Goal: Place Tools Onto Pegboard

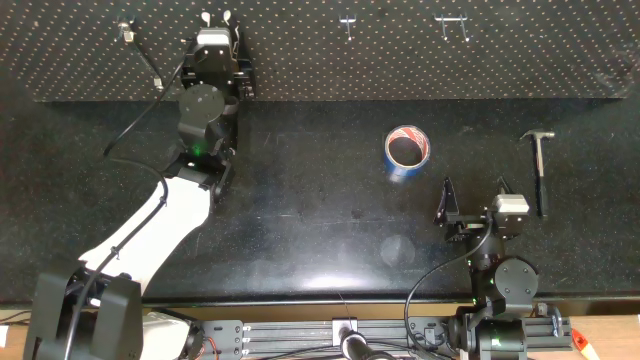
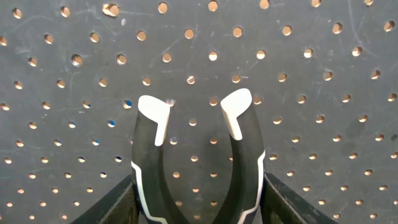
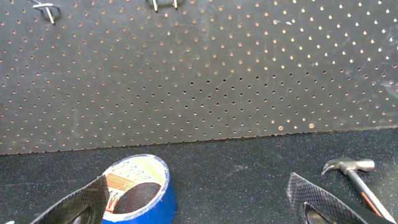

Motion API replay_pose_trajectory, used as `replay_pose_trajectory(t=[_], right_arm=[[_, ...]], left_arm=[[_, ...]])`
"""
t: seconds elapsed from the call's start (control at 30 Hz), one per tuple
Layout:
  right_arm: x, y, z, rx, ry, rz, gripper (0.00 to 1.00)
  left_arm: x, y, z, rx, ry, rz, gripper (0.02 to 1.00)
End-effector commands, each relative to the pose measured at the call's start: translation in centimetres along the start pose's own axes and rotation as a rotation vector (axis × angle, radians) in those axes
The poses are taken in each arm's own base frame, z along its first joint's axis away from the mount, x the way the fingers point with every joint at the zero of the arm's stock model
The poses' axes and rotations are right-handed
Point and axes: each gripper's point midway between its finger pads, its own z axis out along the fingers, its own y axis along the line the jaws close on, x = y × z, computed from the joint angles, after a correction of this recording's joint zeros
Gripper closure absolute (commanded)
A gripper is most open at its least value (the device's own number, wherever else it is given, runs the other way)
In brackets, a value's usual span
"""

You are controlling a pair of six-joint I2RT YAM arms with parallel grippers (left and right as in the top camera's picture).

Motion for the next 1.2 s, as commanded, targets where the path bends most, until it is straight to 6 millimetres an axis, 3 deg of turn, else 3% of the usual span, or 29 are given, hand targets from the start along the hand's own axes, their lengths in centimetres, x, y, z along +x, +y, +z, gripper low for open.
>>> replay_pose_trajectory(t=[0.03, 0.4, 0.63, 0.87, 1.2], right_arm=[[0.2, 0.0, 0.0, 0.002, 0.004, 0.011, 0.069], [0.2, 0.0, 0.0, 0.002, 0.004, 0.011, 0.069], [0.2, 0.0, 0.0, 0.002, 0.004, 0.011, 0.069], [0.2, 0.0, 0.0, 0.002, 0.004, 0.011, 0.069], [0.2, 0.0, 0.0, 0.002, 0.004, 0.011, 0.066]], left_arm=[[-0.1, 0.2, 0.3, -0.022, -0.008, 0.003, 0.989], [1.2, -0.1, 0.7, -0.015, 0.023, 0.013, 0.989], [-1.8, -0.2, -0.3, 0.003, -0.048, -0.011, 0.991], [-3.4, -0.1, -0.3, 0.003, -0.101, -0.029, 0.991], [-3.2, -0.1, 0.0, -0.002, -0.111, -0.032, 0.989]])
